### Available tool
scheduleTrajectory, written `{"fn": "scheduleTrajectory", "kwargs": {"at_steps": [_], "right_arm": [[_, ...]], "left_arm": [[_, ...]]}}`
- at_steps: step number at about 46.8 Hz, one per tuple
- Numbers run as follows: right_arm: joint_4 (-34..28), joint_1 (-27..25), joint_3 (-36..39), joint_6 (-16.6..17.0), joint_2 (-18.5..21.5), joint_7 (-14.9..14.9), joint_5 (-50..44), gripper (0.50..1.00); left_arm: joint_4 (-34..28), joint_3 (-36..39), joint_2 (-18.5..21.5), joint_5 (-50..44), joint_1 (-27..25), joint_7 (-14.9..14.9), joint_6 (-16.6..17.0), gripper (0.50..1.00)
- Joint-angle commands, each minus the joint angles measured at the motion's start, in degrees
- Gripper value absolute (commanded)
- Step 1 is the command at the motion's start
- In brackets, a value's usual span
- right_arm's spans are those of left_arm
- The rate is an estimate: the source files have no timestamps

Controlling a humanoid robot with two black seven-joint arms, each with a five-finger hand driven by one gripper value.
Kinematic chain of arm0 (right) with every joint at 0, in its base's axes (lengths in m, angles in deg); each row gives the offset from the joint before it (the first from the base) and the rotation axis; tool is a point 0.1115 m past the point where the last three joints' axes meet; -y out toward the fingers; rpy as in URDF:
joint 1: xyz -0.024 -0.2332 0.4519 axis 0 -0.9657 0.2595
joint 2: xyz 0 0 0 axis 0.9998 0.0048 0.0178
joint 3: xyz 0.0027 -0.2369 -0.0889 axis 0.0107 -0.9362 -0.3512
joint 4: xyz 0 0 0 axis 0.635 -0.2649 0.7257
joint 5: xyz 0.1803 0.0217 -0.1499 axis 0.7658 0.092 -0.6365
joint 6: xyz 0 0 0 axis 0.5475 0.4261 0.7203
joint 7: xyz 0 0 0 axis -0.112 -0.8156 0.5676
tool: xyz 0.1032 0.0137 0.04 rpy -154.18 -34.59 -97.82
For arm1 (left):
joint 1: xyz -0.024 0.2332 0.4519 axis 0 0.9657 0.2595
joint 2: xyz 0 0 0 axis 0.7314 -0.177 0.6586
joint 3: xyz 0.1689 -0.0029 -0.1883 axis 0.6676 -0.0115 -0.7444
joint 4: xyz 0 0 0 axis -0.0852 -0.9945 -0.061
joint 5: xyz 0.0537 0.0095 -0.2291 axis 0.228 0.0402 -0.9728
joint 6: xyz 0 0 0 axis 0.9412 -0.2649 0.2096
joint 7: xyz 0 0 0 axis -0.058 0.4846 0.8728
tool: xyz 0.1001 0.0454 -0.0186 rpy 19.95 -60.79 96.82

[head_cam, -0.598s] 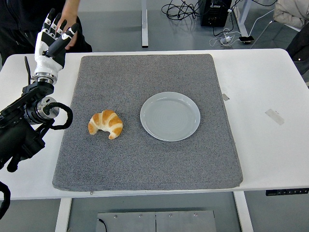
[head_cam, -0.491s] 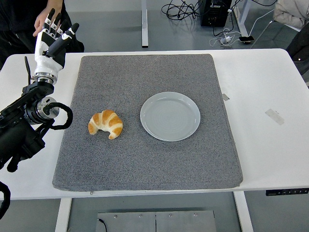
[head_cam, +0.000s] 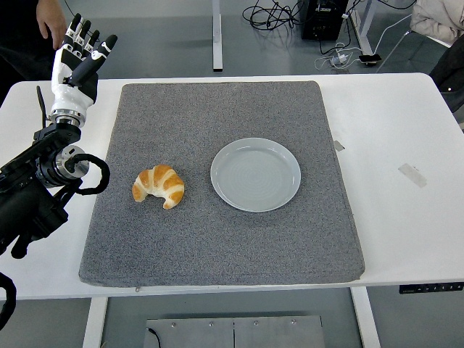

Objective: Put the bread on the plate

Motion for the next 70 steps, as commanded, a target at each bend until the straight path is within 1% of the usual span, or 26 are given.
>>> {"fn": "scheduleTrajectory", "kwargs": {"at_steps": [1,14,25,58,64,70], "right_arm": [[0.0,0.0,0.0,0.0,0.0,0.0,0.0,1.000],[0.0,0.0,0.0,0.0,0.0,0.0,0.0,1.000],[0.0,0.0,0.0,0.0,0.0,0.0,0.0,1.000],[0.0,0.0,0.0,0.0,0.0,0.0,0.0,1.000],[0.0,0.0,0.0,0.0,0.0,0.0,0.0,1.000],[0.0,0.0,0.0,0.0,0.0,0.0,0.0,1.000]], "left_arm": [[0.0,0.0,0.0,-0.1,0.0,0.0,-0.1,0.980],[0.0,0.0,-0.1,-0.3,-0.2,0.0,0.0,0.978],[0.0,-0.5,-0.1,-0.3,-0.2,1.5,0.0,0.978],[0.0,-0.1,0.1,-0.3,-0.2,1.7,0.0,0.978],[0.0,0.2,0.0,0.0,-0.3,2.4,0.0,0.978],[-0.6,0.3,1.0,0.4,-0.2,2.5,-0.1,0.978]]}}
